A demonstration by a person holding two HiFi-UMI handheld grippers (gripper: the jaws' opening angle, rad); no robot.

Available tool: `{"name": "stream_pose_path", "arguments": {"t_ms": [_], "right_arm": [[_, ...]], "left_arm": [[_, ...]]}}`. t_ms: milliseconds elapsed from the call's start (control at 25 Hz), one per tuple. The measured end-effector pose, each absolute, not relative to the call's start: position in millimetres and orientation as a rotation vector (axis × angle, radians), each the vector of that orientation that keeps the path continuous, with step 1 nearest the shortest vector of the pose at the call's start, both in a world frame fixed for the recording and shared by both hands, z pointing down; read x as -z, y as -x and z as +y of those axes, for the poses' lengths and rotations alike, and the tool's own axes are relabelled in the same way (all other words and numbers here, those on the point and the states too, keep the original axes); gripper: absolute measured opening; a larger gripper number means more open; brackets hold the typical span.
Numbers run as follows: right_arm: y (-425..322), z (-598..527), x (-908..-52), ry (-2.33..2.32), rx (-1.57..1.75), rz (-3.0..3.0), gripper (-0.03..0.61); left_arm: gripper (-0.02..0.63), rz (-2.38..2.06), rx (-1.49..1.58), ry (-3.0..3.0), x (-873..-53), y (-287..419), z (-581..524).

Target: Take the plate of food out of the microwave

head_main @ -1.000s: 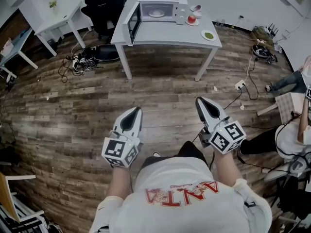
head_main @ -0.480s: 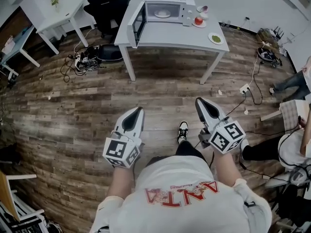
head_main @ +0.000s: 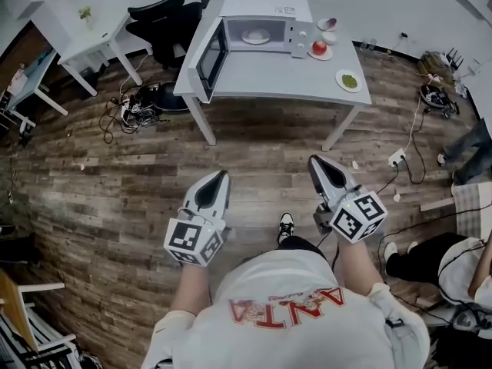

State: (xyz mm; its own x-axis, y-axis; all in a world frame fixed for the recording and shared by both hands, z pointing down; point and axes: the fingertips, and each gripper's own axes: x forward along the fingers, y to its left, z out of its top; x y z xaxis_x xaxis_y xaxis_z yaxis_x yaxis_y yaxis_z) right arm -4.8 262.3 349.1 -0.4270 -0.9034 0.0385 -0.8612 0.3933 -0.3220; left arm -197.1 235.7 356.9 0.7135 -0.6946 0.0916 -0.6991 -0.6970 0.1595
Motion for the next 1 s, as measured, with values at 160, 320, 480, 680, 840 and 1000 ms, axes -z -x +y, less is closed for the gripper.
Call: {"name": "stream_pose_path", "arguments": {"t_ms": [160, 320, 480, 680, 840, 1000], "right_arm": [[-46, 209, -346, 1.579, 0.471, 2.506, -0.005], [-91, 162, -350, 1.548, 0.503, 2.517, -0.005], [-120, 120, -361, 1.501, 0.548, 2.548, -0.005], [-140, 79, -374, 1.478, 0.594, 2.534, -0.005], [-152, 41, -387, 1.488, 0.64, 2.529, -0.005], [-154, -1, -392, 1.512, 0.639, 2.522, -0.005]], "left_arm": [[0.013, -1.144, -0.04, -2.732, -348, 148, 184], [0.012, -1.189, -0.048, -2.716, -345, 107, 138], [0.013, -1.256, -0.062, -2.673, -349, 81, 101], [0.013, -1.288, -0.088, -2.64, -358, 64, 59], [0.012, -1.27, -0.095, -2.637, -363, 51, 20], [0.013, -1.243, -0.095, -2.652, -371, 43, -23]]}}
